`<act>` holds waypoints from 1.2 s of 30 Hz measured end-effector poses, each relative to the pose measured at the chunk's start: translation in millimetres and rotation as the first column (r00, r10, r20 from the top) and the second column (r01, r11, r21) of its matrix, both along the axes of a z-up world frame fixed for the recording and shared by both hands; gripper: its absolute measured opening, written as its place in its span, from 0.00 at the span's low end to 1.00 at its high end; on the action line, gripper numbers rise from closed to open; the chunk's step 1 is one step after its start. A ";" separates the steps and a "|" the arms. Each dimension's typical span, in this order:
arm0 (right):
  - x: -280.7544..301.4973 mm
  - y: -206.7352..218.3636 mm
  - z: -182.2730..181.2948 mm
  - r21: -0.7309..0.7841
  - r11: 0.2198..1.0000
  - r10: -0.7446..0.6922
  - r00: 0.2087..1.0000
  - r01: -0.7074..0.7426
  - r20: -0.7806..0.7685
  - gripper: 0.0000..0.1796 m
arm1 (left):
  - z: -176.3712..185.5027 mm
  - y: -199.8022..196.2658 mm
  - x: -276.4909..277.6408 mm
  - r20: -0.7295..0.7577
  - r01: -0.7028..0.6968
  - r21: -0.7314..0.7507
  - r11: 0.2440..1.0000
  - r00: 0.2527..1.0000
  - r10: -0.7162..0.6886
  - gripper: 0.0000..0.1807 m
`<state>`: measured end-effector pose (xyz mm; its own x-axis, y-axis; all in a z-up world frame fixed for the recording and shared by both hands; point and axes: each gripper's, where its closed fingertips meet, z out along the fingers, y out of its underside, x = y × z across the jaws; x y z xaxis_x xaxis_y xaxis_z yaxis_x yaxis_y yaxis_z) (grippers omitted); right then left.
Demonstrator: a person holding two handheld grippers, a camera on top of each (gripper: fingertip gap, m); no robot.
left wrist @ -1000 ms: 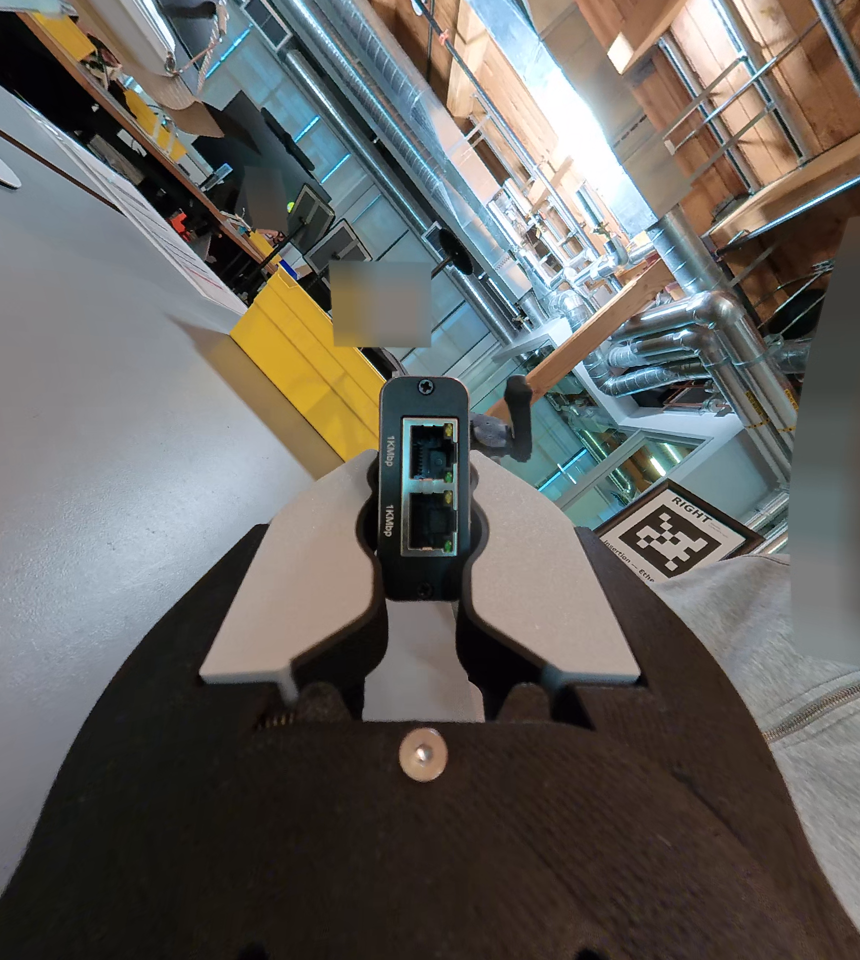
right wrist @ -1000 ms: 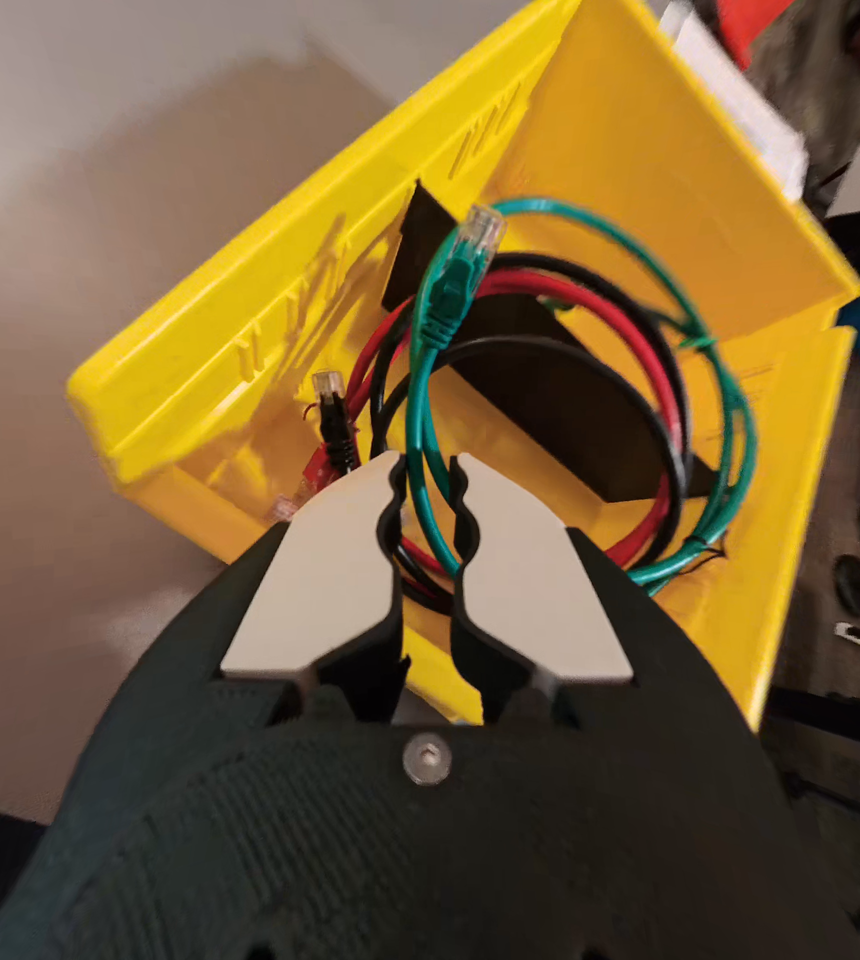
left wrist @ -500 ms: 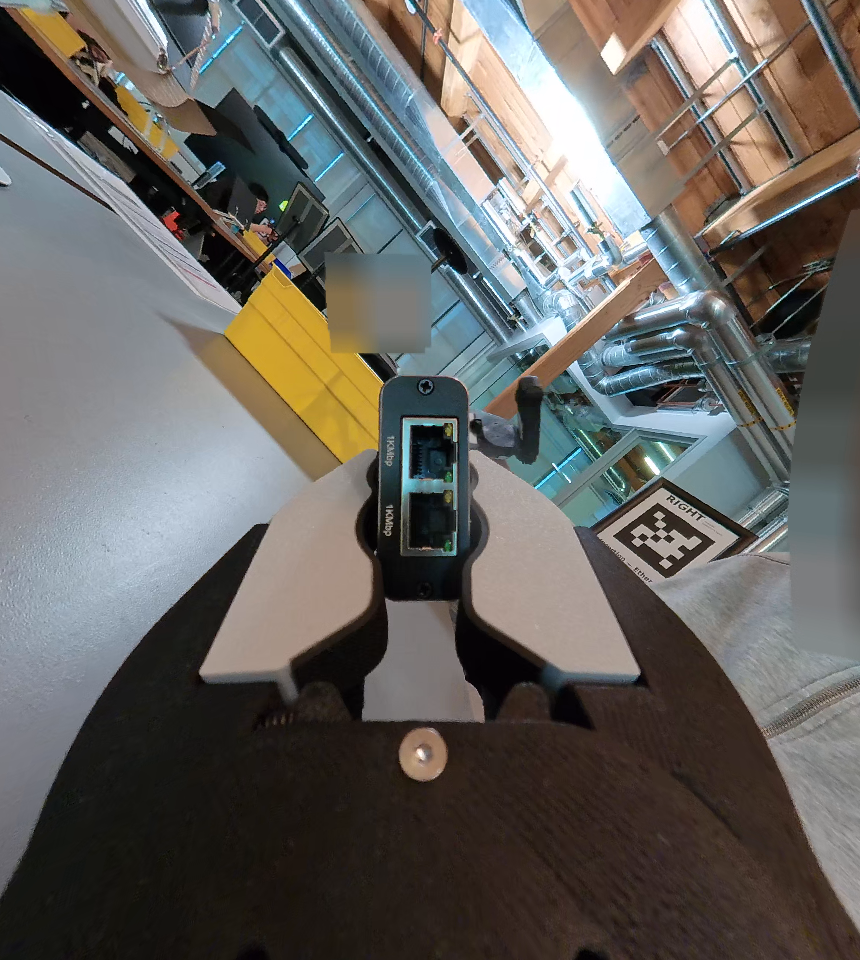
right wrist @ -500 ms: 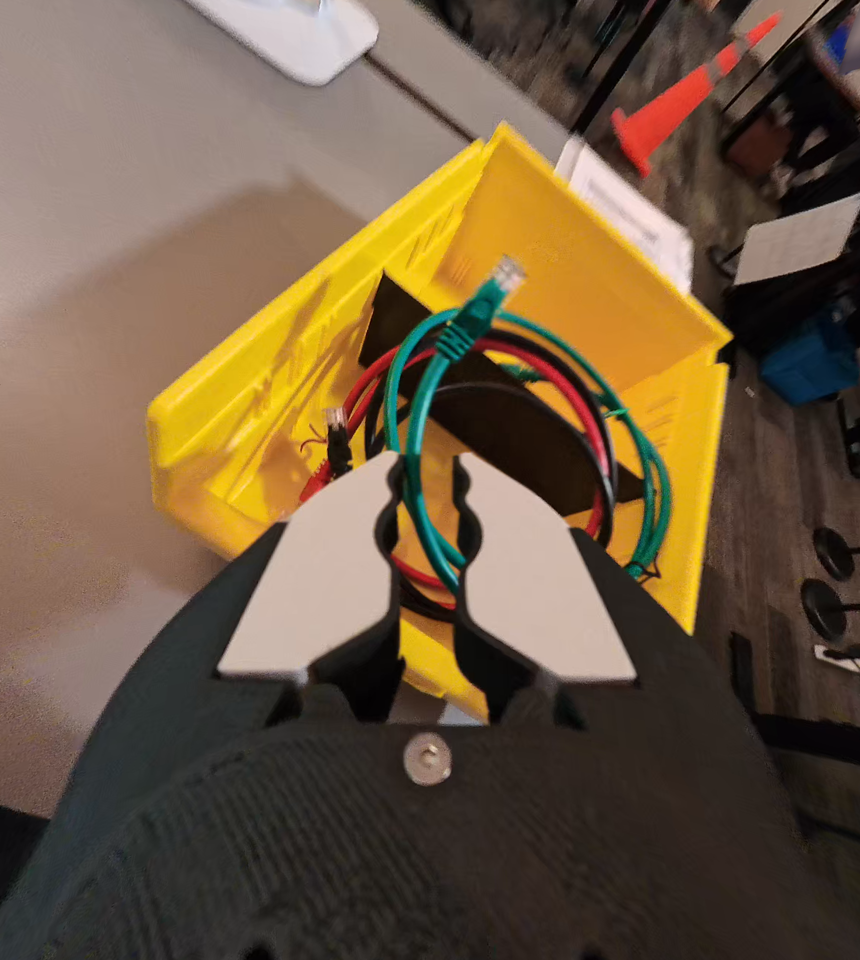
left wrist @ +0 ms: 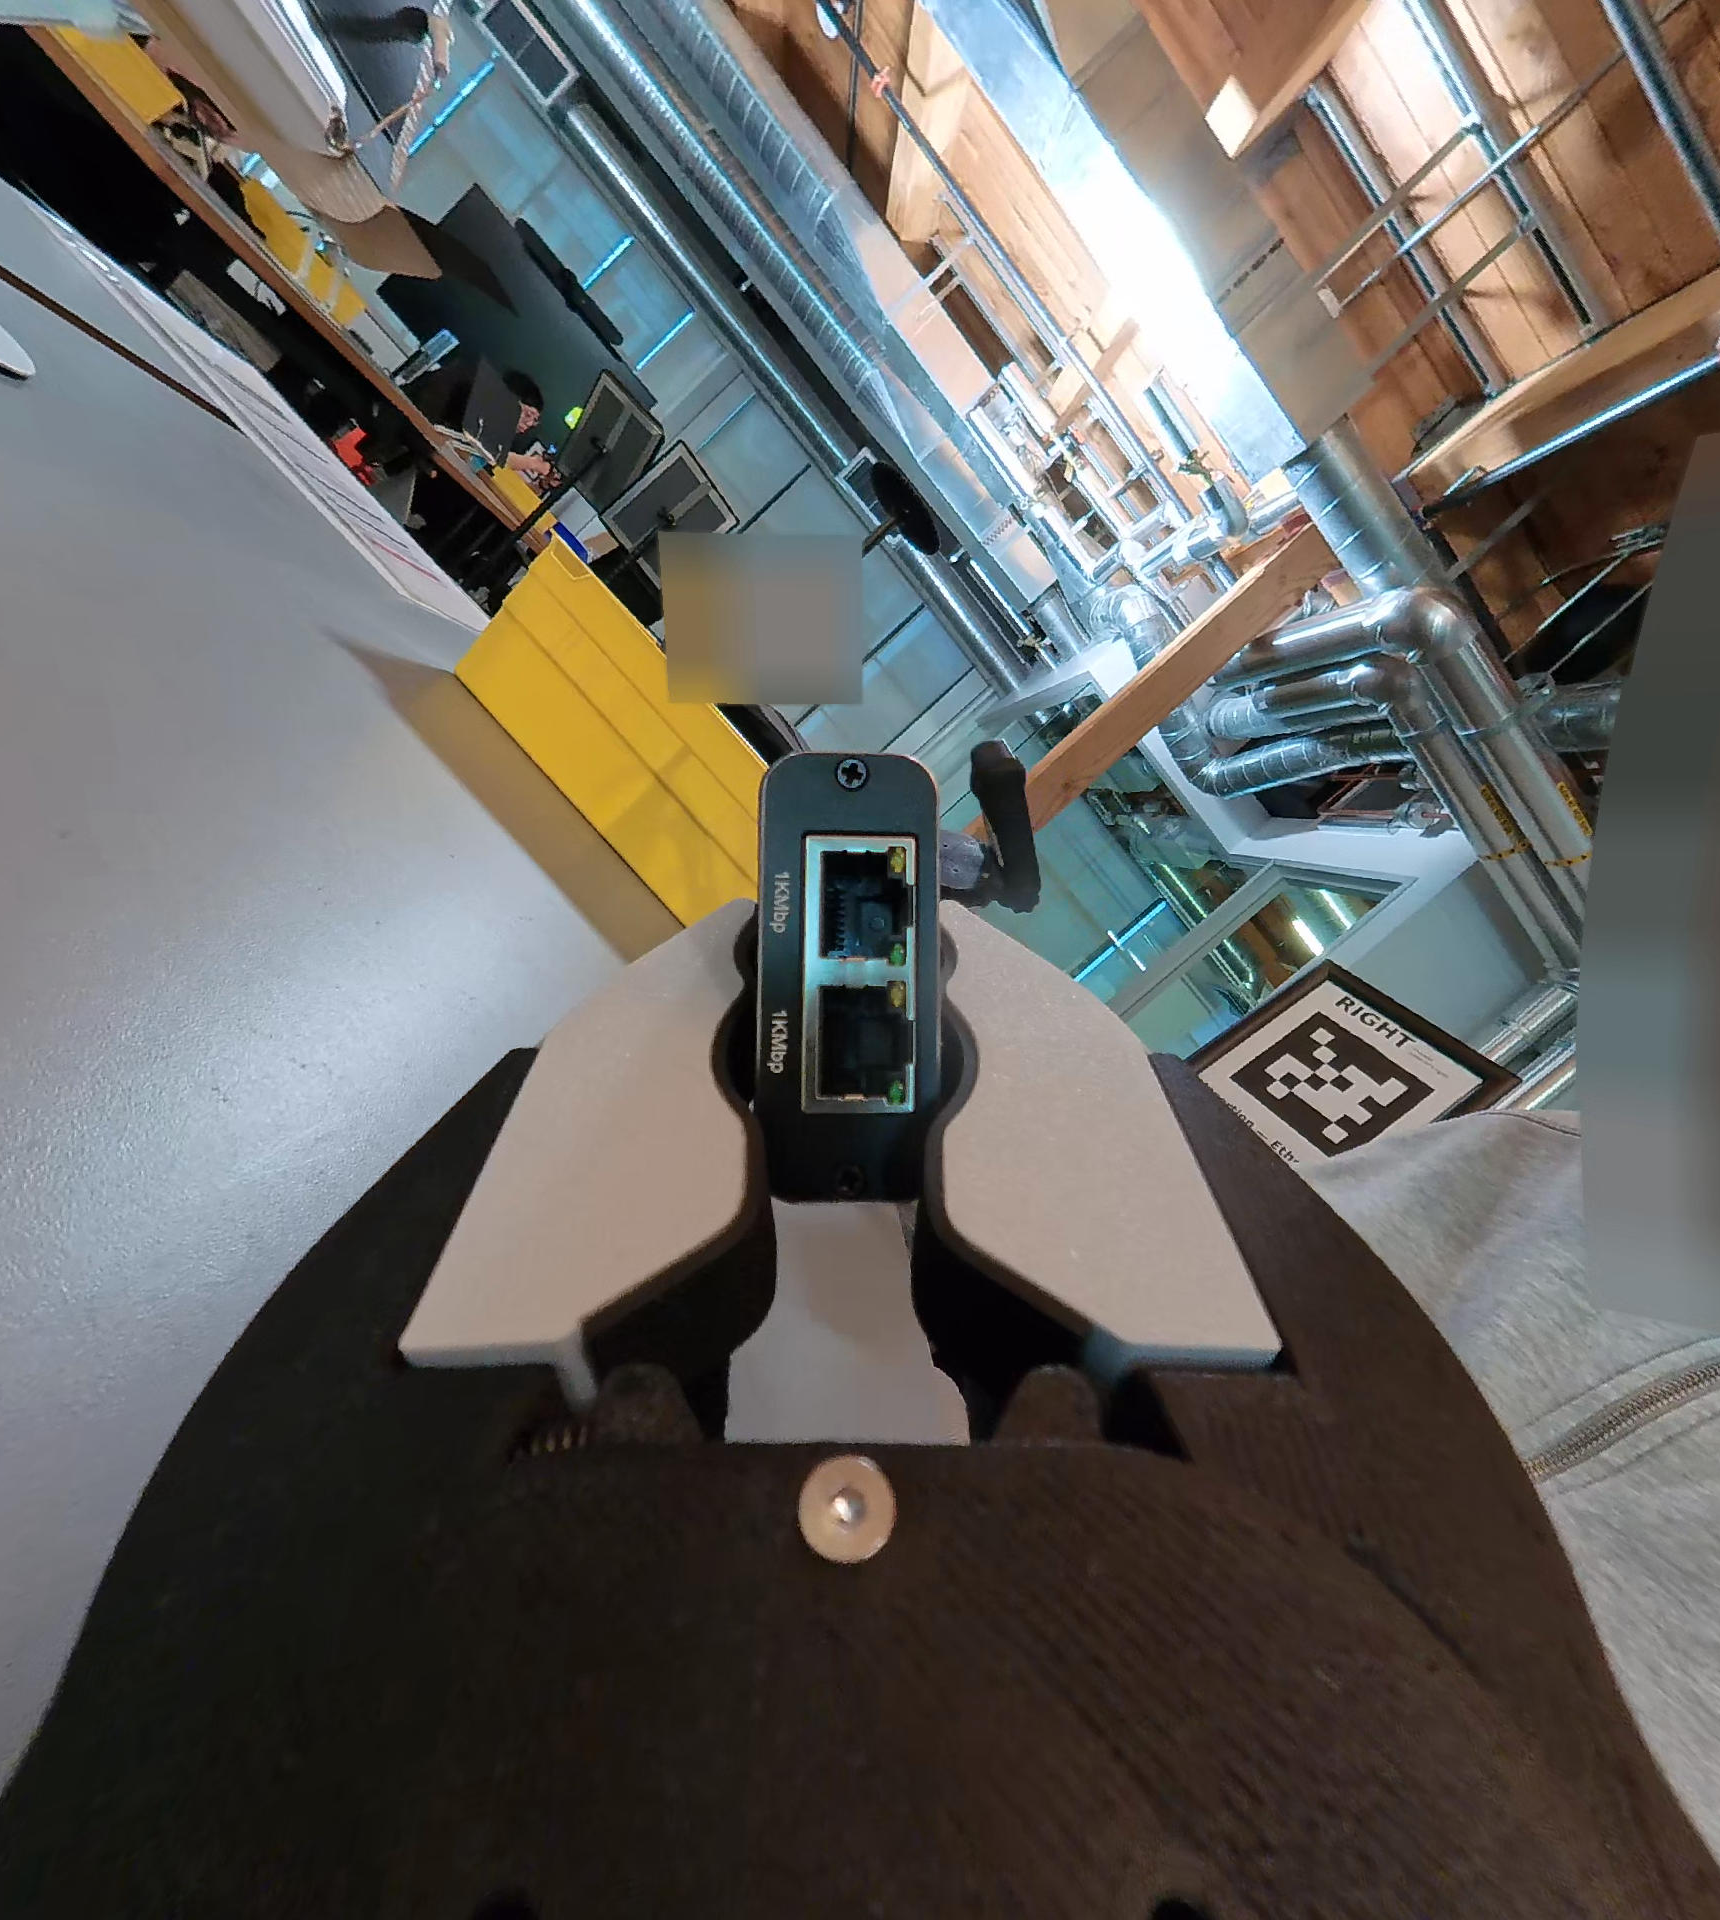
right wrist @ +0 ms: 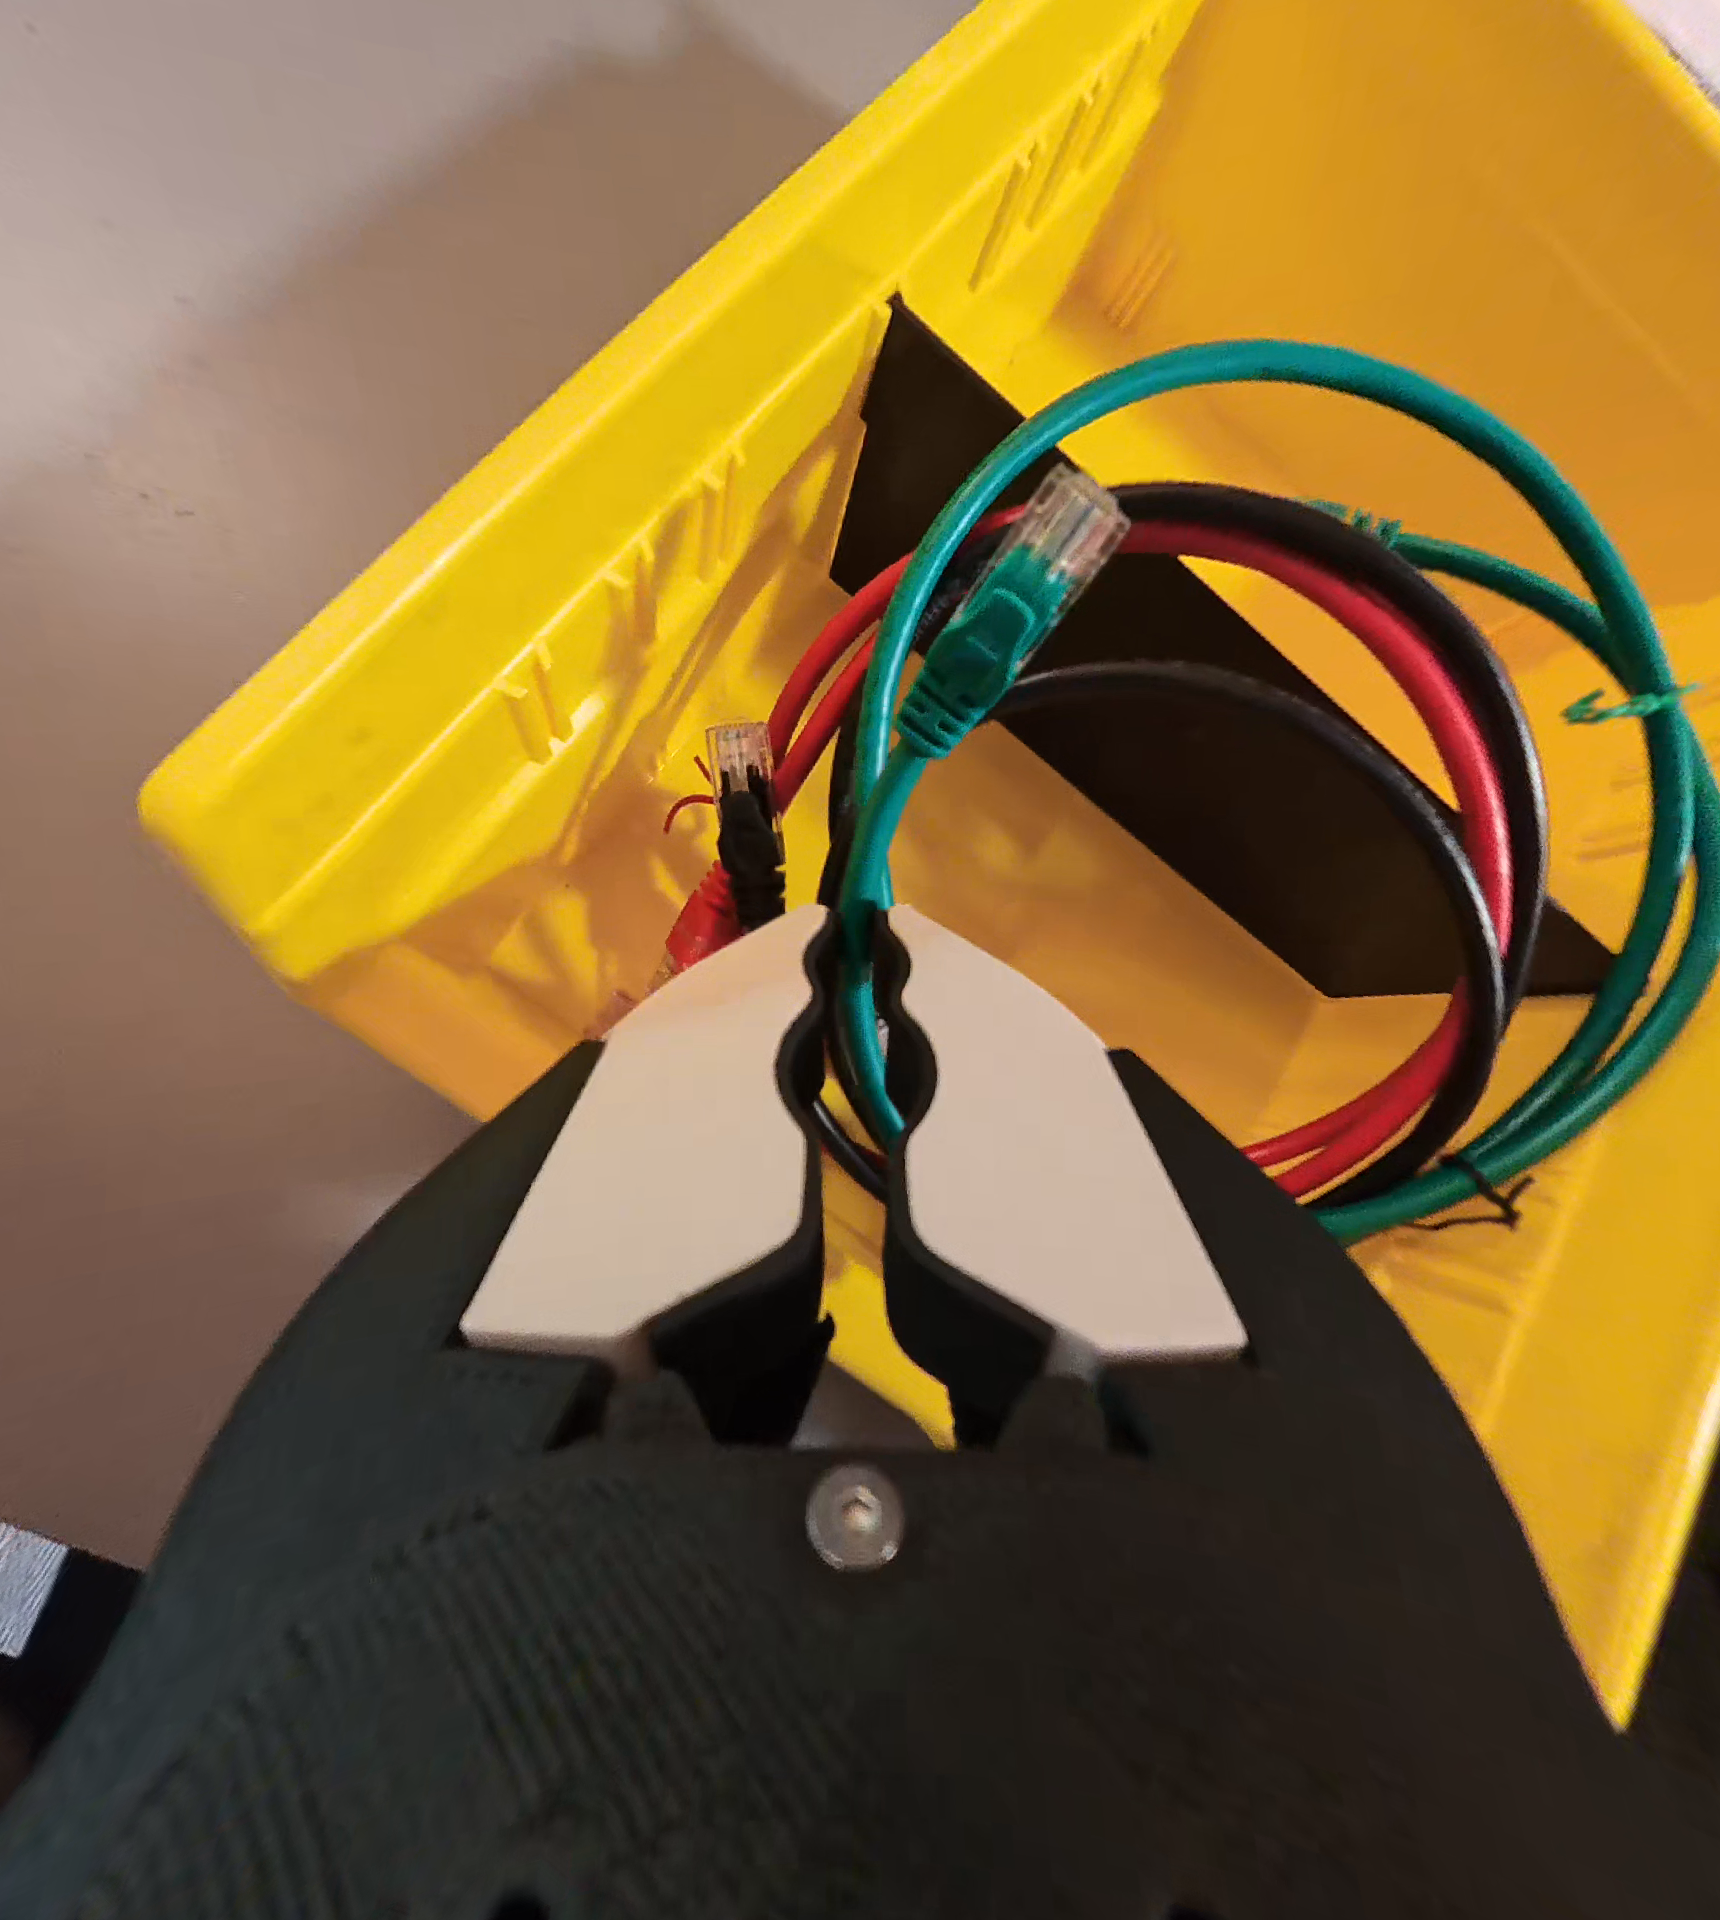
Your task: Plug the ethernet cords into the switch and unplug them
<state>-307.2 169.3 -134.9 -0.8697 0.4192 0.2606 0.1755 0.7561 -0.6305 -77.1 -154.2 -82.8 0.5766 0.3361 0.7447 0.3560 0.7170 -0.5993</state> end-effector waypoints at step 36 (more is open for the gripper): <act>4.9 -6.1 54.6 -0.220 0.976 -0.010 1.000 0.005 -0.023 0.05 | 0.1 0.4 -0.2 -0.002 0.007 0.002 1.000 1.000 -0.007 0.14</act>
